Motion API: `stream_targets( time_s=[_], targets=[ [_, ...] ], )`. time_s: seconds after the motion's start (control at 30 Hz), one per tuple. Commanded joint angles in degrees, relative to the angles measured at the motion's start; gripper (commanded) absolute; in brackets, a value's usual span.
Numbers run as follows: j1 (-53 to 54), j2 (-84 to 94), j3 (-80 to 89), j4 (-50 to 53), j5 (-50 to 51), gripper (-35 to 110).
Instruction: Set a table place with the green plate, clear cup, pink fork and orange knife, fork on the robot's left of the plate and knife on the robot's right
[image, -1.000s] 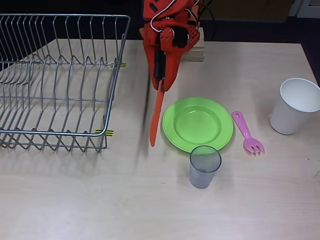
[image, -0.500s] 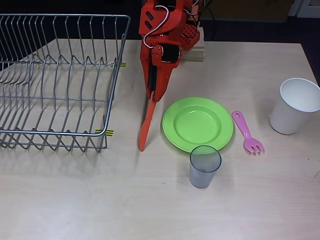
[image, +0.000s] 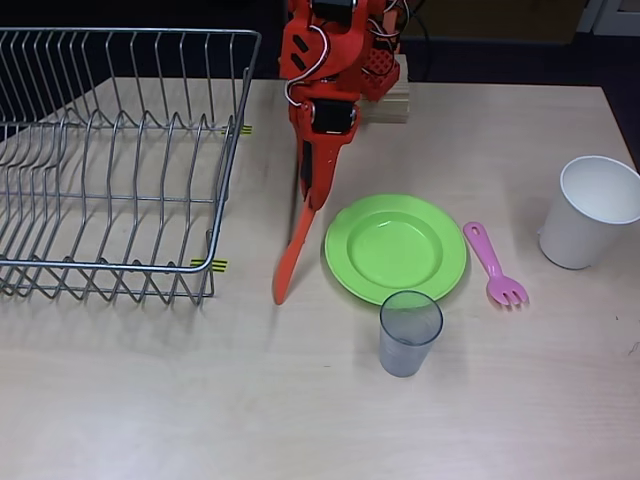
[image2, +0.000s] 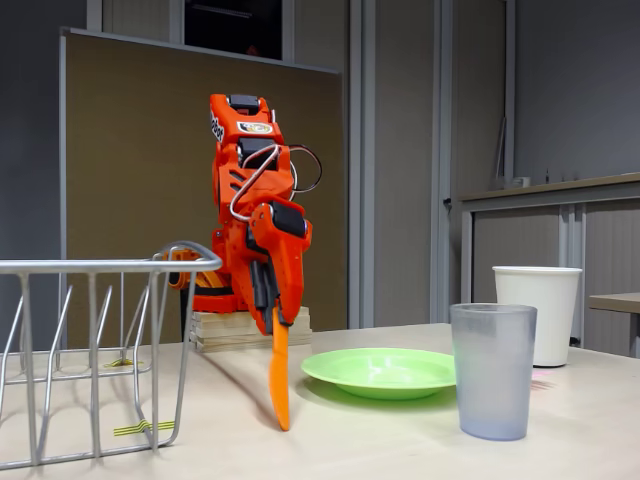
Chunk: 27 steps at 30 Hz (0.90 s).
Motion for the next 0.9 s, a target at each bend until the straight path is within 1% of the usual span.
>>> stream_targets(
  time_s=[0.0,0.2,0.5,0.63,0.77,0.87],
  targets=[
    [-0.09,0.26,-0.09,0.35,1.85,10],
    [-1.23,0.88,-0.09,1.49,3.78,17],
    [-1.23,2.55,-0.09,3.08,3.52,17],
    [-3.08,8.00,-0.09,5.62,3.16,14],
    [-8.61,16.96,-0.97,8.53,4.31,0],
    [-11.69,22.24,-4.66,15.29,11.60,0]
  ],
)
